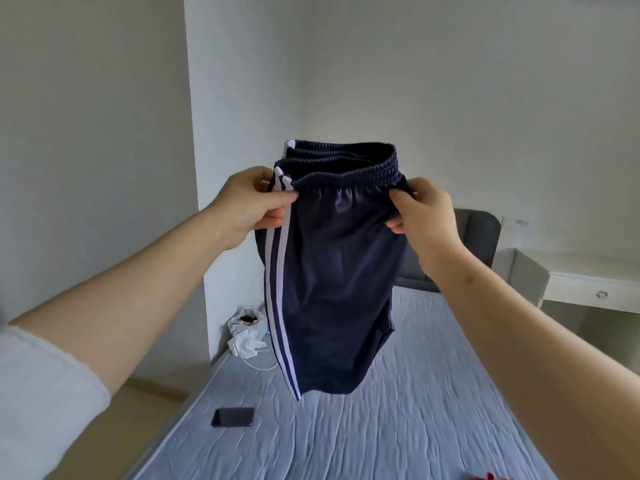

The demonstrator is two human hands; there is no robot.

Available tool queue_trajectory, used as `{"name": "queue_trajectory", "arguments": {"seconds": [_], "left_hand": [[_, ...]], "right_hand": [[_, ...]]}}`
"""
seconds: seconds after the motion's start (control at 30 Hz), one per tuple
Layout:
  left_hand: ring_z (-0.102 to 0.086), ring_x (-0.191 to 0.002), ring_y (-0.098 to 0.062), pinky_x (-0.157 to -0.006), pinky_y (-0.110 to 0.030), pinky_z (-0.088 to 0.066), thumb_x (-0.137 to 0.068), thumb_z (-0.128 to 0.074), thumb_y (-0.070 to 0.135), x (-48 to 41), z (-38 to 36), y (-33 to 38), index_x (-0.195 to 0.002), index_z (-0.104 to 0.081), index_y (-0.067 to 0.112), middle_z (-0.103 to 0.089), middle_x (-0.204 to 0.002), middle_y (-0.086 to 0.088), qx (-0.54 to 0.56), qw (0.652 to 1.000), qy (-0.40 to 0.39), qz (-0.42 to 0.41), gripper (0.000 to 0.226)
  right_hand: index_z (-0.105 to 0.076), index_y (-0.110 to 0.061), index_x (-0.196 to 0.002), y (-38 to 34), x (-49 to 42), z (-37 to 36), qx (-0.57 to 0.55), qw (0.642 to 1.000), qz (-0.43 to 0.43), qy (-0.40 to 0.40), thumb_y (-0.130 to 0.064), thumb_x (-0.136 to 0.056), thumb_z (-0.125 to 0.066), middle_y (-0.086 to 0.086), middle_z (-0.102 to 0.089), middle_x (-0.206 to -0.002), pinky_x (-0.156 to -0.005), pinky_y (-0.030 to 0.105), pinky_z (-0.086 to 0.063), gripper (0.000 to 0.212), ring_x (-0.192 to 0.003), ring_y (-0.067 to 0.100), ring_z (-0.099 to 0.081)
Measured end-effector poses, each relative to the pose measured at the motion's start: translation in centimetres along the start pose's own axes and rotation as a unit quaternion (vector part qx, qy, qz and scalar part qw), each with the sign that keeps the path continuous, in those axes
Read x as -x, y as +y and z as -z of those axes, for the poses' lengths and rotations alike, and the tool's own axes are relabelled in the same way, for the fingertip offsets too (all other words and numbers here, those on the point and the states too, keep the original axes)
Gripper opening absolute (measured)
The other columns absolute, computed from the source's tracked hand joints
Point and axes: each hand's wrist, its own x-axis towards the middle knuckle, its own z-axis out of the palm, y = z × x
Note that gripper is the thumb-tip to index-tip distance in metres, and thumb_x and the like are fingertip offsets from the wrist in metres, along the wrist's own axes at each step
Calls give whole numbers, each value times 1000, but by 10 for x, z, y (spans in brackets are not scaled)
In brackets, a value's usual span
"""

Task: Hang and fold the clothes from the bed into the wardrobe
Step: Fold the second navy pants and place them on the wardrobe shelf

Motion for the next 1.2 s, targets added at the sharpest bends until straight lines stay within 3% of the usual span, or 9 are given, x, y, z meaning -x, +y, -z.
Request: {"name": "queue_trajectory", "arguments": {"seconds": [0.1, 0.23, 0.43, 0.57, 0.73, 0.97, 1.07, 1.2], "left_hand": [[-51, -41, 2, -43, -14, -44, -80, -70, 8, 33, -1, -32, -77, -55, 20, -53, -44, 15, -29, 999, -23, 32, 20], [-52, -42, 1, -43, -15, -45, -78, -73, 9, 85, -11, -91, -79, -58, 19, -55, -45, 15, -48, 992, -43, 110, 18], [-46, -37, 1, -37, -13, -34, -77, -73, 6, 167, -32, -187, -75, -59, 19, -53, -47, 13, -68, 966, -70, 240, 19], [-57, -68, -1, -44, -13, -42, -78, -72, 9, 209, -48, -240, -84, -63, 21, -65, -79, 5, -79, 942, -77, 318, 16], [-58, -77, -11, -57, -24, -39, -78, -72, 13, 264, -65, -308, -84, -62, 21, -67, -84, 3, -112, 906, -88, 399, 14], [-51, -55, -5, -49, -19, -38, -81, -69, 22, 276, -77, -392, -78, -60, 25, -56, -63, 11, -151, 875, -113, 446, 11], [-46, -43, -7, -42, -19, -39, -82, -68, 19, 252, -81, -428, -79, -58, 21, -49, -55, 7, -132, 868, -104, 466, 11], [-52, -37, -1, -43, -19, -47, -84, -67, 18, 199, -92, -469, -88, -58, 17, -56, -62, 3, -127, 874, -76, 462, 10]], "right_hand": [[-55, -28, -70, 28, 36, 2, 6, 999, -39, -11, -19, -88, -52, -9, -55, -60, -59, 25, -47, 20, -50, 5, -53], [-54, -23, -70, 81, 91, 2, 29, 991, -123, -50, -18, -88, -53, -5, -54, -65, -65, 31, -42, 19, -64, 15, -48], [-56, -20, -73, 172, 183, 3, 61, 954, -270, -112, -17, -88, -52, -1, -54, -68, -64, 31, -39, 16, -65, 18, -46], [-54, -25, -73, 223, 236, 5, 83, 922, -347, -149, -16, -89, -53, -1, -56, -69, -61, 28, -39, 18, -62, 17, -47], [-54, -26, -71, 284, 302, 6, 112, 875, -436, -178, -16, -87, -53, -3, -56, -64, -61, 29, -39, 19, -62, 18, -48], [-55, -28, -74, 353, 329, -14, 156, 837, -474, -222, -21, -88, -51, -5, -59, -69, -71, 39, -53, 16, -62, 18, -54], [-53, -26, -73, 383, 316, -37, 168, 835, -475, -221, -21, -88, -49, -2, -58, -66, -69, 42, -54, 17, -58, 19, -52], [-49, -21, -76, 423, 274, -76, 162, 853, -464, -177, -18, -91, -46, 2, -58, -72, -66, 40, -52, 15, -58, 24, -60]]}}
